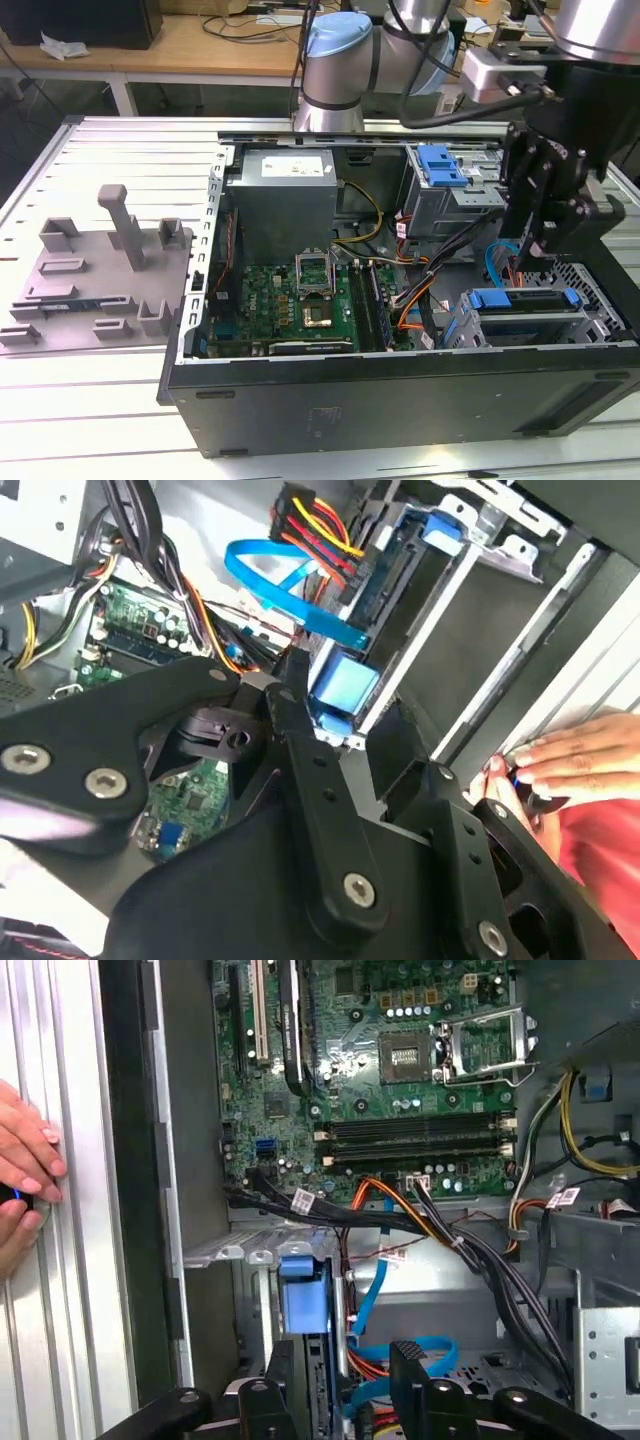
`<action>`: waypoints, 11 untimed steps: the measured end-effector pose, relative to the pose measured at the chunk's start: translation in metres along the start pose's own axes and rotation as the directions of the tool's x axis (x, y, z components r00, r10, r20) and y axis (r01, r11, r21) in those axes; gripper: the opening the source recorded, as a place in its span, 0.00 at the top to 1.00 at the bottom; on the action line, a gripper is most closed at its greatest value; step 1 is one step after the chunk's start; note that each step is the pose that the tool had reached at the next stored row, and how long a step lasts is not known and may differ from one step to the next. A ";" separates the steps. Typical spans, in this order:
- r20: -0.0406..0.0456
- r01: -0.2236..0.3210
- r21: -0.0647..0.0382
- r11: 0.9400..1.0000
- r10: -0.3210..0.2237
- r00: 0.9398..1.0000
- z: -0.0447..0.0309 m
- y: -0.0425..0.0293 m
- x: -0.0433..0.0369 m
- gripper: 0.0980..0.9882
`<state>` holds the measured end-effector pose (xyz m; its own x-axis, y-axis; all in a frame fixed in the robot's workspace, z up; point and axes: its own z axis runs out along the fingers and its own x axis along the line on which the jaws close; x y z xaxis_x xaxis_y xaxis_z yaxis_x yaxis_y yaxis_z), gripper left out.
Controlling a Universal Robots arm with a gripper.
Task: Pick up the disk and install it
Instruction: 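Insert the first disk wire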
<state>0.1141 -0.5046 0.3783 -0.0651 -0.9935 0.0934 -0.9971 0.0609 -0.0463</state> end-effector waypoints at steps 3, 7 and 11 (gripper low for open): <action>0.000 0.002 -0.006 1.000 -0.002 1.000 0.0011 -0.0201 -0.0015 0.54; -0.022 0.003 -0.011 1.000 -0.003 1.000 0.0041 -0.0363 -0.0198 0.54; -0.027 0.003 -0.011 1.000 -0.004 1.000 0.0096 -0.0379 -0.0220 0.54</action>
<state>0.1537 -0.4860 0.3685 -0.0625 -0.9908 0.1202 -0.9976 0.0587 -0.0354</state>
